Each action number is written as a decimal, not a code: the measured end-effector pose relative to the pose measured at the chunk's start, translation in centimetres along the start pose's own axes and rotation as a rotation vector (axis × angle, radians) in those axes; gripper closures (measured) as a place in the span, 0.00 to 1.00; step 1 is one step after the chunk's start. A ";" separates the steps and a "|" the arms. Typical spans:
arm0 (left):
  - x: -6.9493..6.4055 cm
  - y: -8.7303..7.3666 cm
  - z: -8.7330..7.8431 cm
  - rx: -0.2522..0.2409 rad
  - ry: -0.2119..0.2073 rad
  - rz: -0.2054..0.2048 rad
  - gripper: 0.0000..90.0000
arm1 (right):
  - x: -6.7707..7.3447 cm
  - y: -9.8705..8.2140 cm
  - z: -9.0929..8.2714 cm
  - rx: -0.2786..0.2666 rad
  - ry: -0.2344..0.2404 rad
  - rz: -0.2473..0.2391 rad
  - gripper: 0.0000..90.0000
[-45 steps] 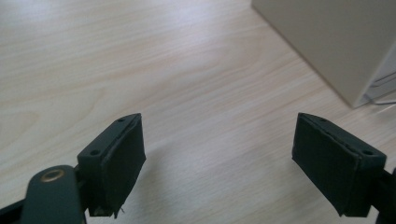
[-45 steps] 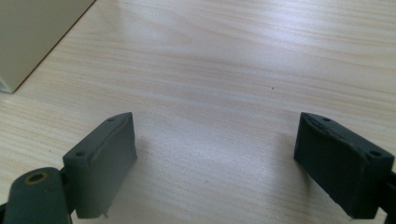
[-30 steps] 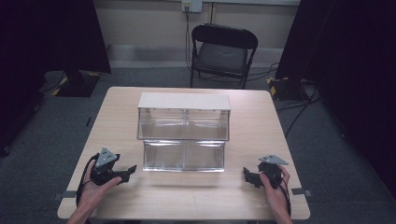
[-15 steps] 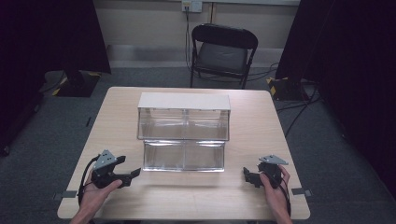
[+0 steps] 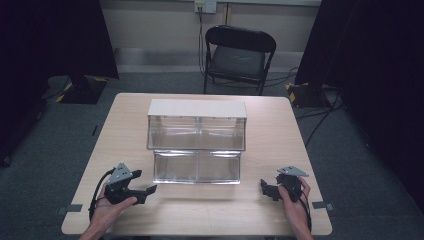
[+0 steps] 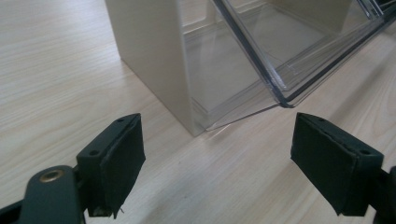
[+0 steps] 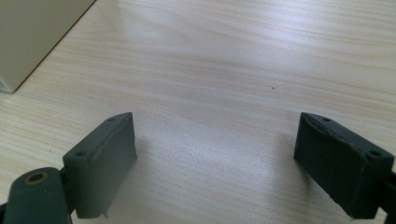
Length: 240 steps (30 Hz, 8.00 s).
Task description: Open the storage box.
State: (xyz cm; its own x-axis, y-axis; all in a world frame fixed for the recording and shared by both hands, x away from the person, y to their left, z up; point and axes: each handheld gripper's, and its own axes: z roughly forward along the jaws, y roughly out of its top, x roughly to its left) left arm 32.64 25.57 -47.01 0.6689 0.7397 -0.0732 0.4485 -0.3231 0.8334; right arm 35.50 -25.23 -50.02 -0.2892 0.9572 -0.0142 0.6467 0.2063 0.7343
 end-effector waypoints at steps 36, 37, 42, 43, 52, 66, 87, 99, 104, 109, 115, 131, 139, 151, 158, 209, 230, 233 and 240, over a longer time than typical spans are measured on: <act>-0.2 0.7 0.8 -0.046 -0.058 -0.019 0.19 | 0.0 0.0 0.0 0.000 0.001 0.000 0.13; -0.2 0.8 0.7 -0.049 -0.060 -0.016 0.19 | 0.0 0.0 0.0 0.000 0.002 -0.001 0.13; -0.2 0.8 0.7 -0.047 -0.056 -0.014 0.19 | 0.0 0.0 0.0 0.000 0.001 -0.001 0.13; -0.2 0.8 0.7 -0.048 -0.056 -0.012 0.19 | 0.0 0.0 0.0 0.000 0.001 -0.001 0.13; -0.2 0.8 0.6 -0.059 -0.061 -0.006 0.18 | 0.0 0.0 0.0 0.000 0.001 -0.001 0.13; -0.4 1.0 0.4 -0.070 -0.057 0.009 0.17 | 0.0 0.0 0.0 0.000 0.001 -0.001 0.13; -0.4 1.3 0.0 -0.128 -0.041 -0.004 0.18 | 0.0 0.0 0.0 0.000 0.001 -0.001 0.13; -0.8 1.8 0.6 -0.103 -0.074 0.014 0.17 | 0.0 0.0 0.0 0.001 0.007 -0.002 0.13; -0.9 1.9 0.7 -0.100 -0.072 0.014 0.17 | 0.0 0.0 0.0 0.001 0.007 -0.003 0.13; -1.0 2.0 0.6 -0.111 -0.073 0.016 0.17 | 0.0 0.0 0.0 0.001 0.007 -0.004 0.13; -0.9 2.3 0.4 -0.132 -0.065 0.011 0.17 | 0.0 0.0 0.0 0.001 0.007 -0.003 0.13; -0.9 3.0 0.1 -0.138 -0.070 0.016 0.17 | 0.0 0.1 0.1 0.003 0.011 -0.007 0.12; -0.9 3.3 -0.1 -0.143 -0.062 0.013 0.17 | 0.0 0.1 0.1 0.002 0.010 -0.008 0.12; -1.0 4.1 -0.5 -0.154 -0.069 0.013 0.17 | 0.0 0.1 0.1 0.003 0.011 -0.008 0.12; -0.9 4.4 -0.6 -0.164 -0.065 0.006 0.17 | 0.0 0.1 0.1 0.003 0.011 -0.008 0.12; -1.0 6.8 -0.5 -0.178 -0.068 0.006 0.17 | 0.0 0.1 0.2 0.005 0.013 -0.010 0.11; -0.9 7.1 -0.4 -0.188 -0.066 -0.006 0.17 | 0.0 0.1 0.2 0.005 0.013 -0.010 0.11; -1.0 7.2 -0.5 -0.191 -0.059 0.001 0.17 | 0.0 0.1 0.2 0.005 0.014 -0.010 0.11; -0.9 7.3 -0.6 -0.190 -0.054 0.002 0.17 | 0.1 0.2 0.2 0.007 0.012 -0.009 0.10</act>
State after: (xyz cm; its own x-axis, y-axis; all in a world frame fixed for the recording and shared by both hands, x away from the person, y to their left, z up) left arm 34.95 22.88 -40.49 0.7029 0.7047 -0.0969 0.3307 -0.2032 0.9216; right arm 35.72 -25.10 -50.04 -0.3034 0.9528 -0.0123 0.6490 0.2161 0.7295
